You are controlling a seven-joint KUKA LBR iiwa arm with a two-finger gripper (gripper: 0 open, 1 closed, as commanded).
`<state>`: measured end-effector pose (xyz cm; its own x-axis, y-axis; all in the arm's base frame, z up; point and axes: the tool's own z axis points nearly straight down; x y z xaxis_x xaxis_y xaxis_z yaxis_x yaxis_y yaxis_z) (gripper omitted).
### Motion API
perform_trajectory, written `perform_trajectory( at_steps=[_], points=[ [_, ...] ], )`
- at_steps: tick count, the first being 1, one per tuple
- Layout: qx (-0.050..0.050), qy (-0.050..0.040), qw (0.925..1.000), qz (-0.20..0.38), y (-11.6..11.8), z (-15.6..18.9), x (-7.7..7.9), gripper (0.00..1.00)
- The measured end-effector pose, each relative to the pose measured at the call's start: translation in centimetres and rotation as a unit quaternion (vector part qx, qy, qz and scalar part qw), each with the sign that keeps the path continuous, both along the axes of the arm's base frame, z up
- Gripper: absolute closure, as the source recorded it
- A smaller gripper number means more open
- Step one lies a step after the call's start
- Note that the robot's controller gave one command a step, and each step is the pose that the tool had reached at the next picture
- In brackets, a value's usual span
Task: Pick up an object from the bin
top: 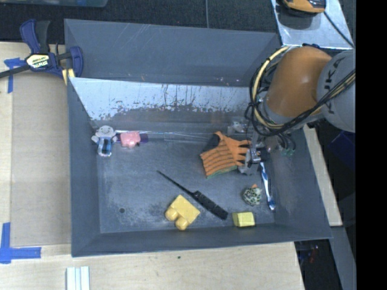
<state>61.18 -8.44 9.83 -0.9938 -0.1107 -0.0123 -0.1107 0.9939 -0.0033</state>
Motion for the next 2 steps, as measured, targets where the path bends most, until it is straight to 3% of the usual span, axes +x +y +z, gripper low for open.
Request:
perform_trajectory(
  at_steps=[1, 2],
  points=[
    [0.001, 0.0017, 0.9996, -0.030, -1.3, -2.8, 1.1, 0.00],
    [0.000, 0.0018, 0.9977, -0.068, 0.0, -2.7, 0.9, 0.00]
  ],
)
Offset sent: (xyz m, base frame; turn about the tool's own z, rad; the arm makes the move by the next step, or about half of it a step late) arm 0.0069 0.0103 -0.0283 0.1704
